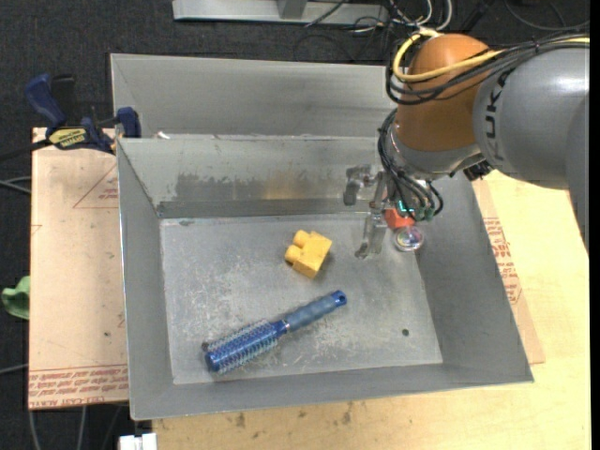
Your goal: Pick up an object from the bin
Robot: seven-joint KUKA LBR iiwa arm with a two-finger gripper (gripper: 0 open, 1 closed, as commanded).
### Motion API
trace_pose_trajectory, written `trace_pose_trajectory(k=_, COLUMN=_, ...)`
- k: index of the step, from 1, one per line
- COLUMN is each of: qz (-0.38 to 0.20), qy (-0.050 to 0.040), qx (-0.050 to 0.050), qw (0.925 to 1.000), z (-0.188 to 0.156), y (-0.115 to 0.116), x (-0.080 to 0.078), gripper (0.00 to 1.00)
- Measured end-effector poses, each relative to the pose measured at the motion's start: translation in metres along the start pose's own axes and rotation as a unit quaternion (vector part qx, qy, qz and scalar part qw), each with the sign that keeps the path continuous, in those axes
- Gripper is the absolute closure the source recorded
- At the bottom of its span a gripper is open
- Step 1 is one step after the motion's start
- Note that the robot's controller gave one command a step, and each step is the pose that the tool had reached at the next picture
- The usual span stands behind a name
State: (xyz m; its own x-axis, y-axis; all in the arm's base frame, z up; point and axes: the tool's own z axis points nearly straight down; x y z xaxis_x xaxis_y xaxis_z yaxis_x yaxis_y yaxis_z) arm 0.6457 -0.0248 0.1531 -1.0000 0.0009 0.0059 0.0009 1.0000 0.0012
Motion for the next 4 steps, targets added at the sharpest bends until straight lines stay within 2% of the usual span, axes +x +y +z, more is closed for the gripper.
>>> trace_pose_trajectory(k=1, qz=-0.065, qy=-0.0006, qx=-0.001, qw=0.9979, z=0.086, y=0.047, x=0.007, gripper=0.00)
trace_pose_trajectory(k=2, qz=-0.100, qy=-0.0041, qx=0.000, qw=0.9950, z=0.083, y=0.059, x=0.015, gripper=0.00)
trace_pose_trajectory(k=3, qz=-0.100, qy=-0.0032, qx=0.000, qw=0.9950, z=0.083, y=0.059, x=0.015, gripper=1.00)
trace_pose_trajectory(k=4, qz=-0.216, qy=-0.0080, qx=0.004, qw=0.9764, z=-0.049, y=-0.043, x=0.008, gripper=1.00)
